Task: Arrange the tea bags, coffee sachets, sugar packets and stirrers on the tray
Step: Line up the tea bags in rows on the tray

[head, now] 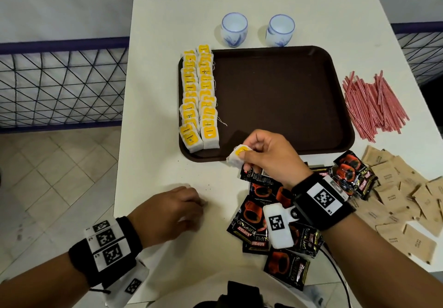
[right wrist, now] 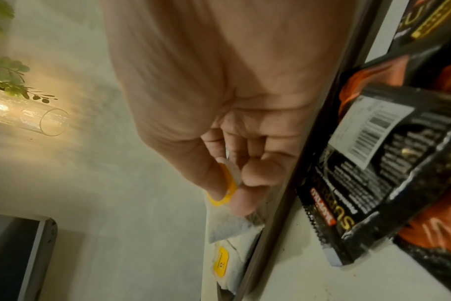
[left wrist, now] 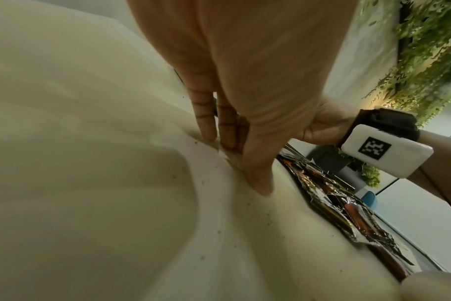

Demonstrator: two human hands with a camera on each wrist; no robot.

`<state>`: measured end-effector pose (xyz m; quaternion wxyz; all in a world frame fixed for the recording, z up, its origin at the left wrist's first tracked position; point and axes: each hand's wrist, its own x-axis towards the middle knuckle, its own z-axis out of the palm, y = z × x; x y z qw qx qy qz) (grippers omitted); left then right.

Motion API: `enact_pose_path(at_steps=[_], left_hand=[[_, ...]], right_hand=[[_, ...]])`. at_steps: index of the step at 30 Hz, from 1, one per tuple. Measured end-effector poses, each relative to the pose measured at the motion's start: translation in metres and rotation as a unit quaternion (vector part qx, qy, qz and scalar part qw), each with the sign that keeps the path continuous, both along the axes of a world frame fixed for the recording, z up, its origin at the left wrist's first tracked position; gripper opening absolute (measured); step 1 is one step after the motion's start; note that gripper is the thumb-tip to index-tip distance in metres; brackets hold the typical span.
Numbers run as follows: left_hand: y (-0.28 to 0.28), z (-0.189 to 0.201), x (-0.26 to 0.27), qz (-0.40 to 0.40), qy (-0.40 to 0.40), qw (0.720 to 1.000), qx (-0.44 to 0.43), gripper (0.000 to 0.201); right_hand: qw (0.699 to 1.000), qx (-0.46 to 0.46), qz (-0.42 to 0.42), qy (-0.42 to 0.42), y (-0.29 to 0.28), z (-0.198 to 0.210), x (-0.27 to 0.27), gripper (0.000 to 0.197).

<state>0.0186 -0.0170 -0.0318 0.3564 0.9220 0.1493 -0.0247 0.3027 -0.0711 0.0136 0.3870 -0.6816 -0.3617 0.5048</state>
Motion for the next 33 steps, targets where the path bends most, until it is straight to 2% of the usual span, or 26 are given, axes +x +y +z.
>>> enact_pose_path(at_steps=[2,11,19,23,25,29,31,33], left_hand=[[-0.001,-0.002,0.002,0.007,-0.017,1.000,0.016,0.008],[-0.009,0.006,0.003,0.020,-0.041,0.996,0.076,0.025],[-0.004,0.013,-0.004,0.061,-0.085,0.987,0.120,0.024],[0.003,0.012,-0.004,0.085,-0.071,0.985,0.129,0.032],[0.007,0.008,-0.003,0.115,-0.056,0.986,0.107,0.037],[0.020,0.011,0.004,0.222,-0.078,0.972,-0.020,0.042],[0.027,0.015,0.009,0.255,-0.078,0.961,-0.078,0.040],[0.031,0.021,0.013,0.269,-0.068,0.956,-0.100,0.030]], right_hand=[[1.000,-0.001,0.007,0.000,0.002,0.000,-0.002,0.008],[1.000,-0.003,0.026,-0.011,0.008,-0.003,-0.005,0.006],[0.999,0.008,0.037,-0.008,0.021,-0.005,-0.010,0.008],[0.999,0.007,0.040,-0.025,0.032,-0.011,-0.014,0.008],[0.998,0.006,0.052,-0.036,0.037,-0.013,-0.015,0.007],[0.995,0.005,0.075,-0.071,0.046,-0.017,-0.018,0.012],[0.992,0.007,0.083,-0.094,0.050,-0.018,-0.018,0.016],[0.989,0.004,0.090,-0.114,0.052,-0.019,-0.018,0.017]])
